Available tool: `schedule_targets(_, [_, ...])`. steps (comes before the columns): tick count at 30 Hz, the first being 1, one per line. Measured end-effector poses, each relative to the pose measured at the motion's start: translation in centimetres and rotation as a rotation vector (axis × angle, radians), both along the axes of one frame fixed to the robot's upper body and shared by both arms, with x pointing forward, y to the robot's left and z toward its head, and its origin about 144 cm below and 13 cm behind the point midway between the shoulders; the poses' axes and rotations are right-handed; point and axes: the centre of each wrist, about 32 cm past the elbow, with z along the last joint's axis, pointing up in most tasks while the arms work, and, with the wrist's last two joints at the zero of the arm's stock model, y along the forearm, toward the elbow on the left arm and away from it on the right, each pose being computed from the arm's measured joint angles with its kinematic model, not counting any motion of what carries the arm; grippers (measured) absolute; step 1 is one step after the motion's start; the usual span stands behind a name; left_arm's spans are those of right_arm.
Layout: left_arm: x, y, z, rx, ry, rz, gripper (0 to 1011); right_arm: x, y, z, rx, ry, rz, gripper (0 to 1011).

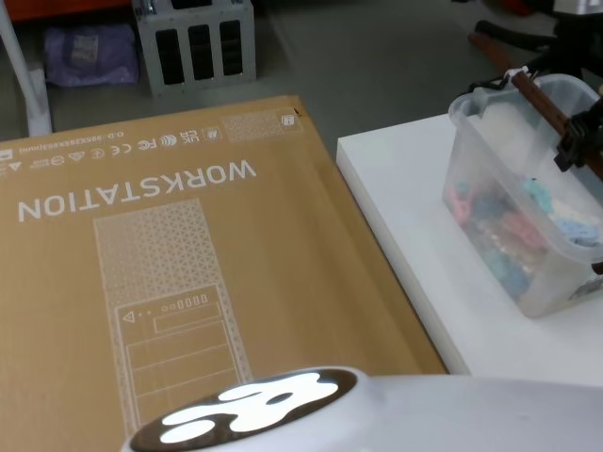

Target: Use one hand to grasp the basket and place it at the designated location.

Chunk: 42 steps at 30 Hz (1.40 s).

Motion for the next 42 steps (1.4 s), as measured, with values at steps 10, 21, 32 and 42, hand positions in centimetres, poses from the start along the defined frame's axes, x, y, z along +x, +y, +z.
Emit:
schedule_targets(10, [0.00, 0.00, 0.00, 0.000, 0.000, 0.000, 0, 0.54, 0.21, -0.85, -0.003, 0.026, 0.011, 229])
schedule_targets(21, [0.00, -0.01, 0.00, 0.000, 0.000, 0.000, 0, 0.48, 0.19, -0.80, -0.004, 0.025, 0.011, 282])
schedule_targets(32, [0.00, 0.00, -0.01, 0.000, 0.000, 0.000, 0, 0.46, 0.19, -0.76, -0.004, 0.024, 0.011, 647])
schedule_targets(42, [0.00, 0.00, 0.00, 0.000, 0.000, 0.000, 0, 0.44, 0.18, -0.74, -0.004, 0.023, 0.010, 940])
